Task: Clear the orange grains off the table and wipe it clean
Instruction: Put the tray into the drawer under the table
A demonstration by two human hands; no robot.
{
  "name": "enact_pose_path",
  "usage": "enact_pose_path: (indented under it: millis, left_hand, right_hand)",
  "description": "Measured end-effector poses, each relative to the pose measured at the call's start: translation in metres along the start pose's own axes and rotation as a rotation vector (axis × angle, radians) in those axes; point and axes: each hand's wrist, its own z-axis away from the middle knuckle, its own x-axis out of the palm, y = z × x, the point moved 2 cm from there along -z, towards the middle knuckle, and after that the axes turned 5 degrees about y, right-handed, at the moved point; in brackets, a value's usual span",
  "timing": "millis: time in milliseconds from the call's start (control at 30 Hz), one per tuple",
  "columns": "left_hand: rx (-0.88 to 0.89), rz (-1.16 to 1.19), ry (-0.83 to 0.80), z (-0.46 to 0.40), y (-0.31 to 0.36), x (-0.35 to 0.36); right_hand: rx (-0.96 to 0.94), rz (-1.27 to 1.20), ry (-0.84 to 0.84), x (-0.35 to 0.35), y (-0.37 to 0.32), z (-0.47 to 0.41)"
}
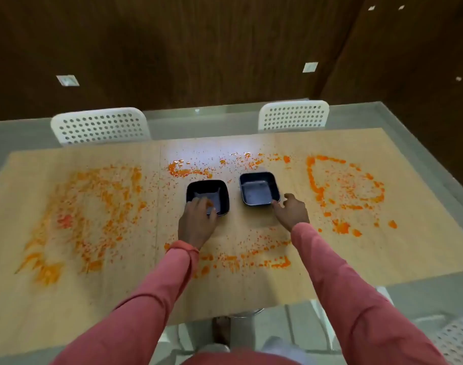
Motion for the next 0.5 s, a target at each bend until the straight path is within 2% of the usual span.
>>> enact_pose_path:
  millis: [167, 267, 400, 500]
  left_hand:
    - [-0.057, 0.000, 0.020, -0.008, -0.016, 0.009]
    - [-0.074, 0.050, 0.061, -0.007, -0.024, 0.014]
    - [-0.121, 0.102, 0.195, -0.008, -0.030, 0.012]
    - [-0.280, 0.225, 0.253, -0.012, -0.038, 0.010]
  right_hand:
    - [0.165, -0.150, -0.038, 0.021, 0.000, -0.039]
    - [0.234, -0.207, -0.006, 0.012, -0.010, -0.032]
    - [0.197, -0.333, 0.030, 0.010, -0.031, -0.015]
    - [0.096, -0.435, 0.004, 0.017, -0.059, 0.000]
